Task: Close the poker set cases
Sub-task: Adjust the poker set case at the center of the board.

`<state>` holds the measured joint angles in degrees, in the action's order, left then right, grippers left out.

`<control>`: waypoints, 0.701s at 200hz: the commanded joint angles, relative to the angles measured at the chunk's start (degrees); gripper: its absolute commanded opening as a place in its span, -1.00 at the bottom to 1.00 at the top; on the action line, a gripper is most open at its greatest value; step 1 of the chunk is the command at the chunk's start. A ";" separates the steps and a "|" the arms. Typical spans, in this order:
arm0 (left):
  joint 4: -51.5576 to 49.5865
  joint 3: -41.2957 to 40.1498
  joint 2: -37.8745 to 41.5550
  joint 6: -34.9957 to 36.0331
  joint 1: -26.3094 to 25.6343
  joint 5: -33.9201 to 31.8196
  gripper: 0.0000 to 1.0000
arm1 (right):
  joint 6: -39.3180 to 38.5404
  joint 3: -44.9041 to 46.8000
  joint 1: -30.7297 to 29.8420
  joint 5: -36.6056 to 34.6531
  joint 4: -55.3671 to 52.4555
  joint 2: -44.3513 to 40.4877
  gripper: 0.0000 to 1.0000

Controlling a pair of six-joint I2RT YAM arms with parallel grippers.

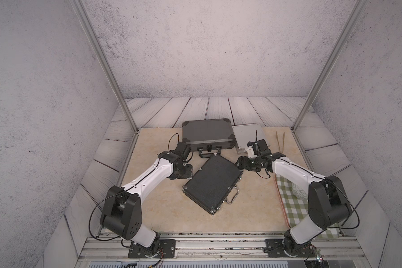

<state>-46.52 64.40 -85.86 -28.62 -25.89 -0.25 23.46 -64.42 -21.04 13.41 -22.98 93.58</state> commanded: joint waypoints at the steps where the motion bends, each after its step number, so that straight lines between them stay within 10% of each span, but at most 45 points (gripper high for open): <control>1: -1.83 -5.37 4.74 -10.94 0.05 1.36 0.37 | -5.11 -2.73 0.33 2.07 -2.37 3.27 0.61; 140: 15.46 -16.09 4.38 -17.47 -2.24 20.69 0.06 | -5.75 -3.77 0.38 10.32 -1.44 9.39 0.58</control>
<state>-33.52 47.05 -79.15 -47.33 -27.59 19.07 18.55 -69.56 -20.86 21.87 -23.44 101.78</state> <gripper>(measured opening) 0.530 0.793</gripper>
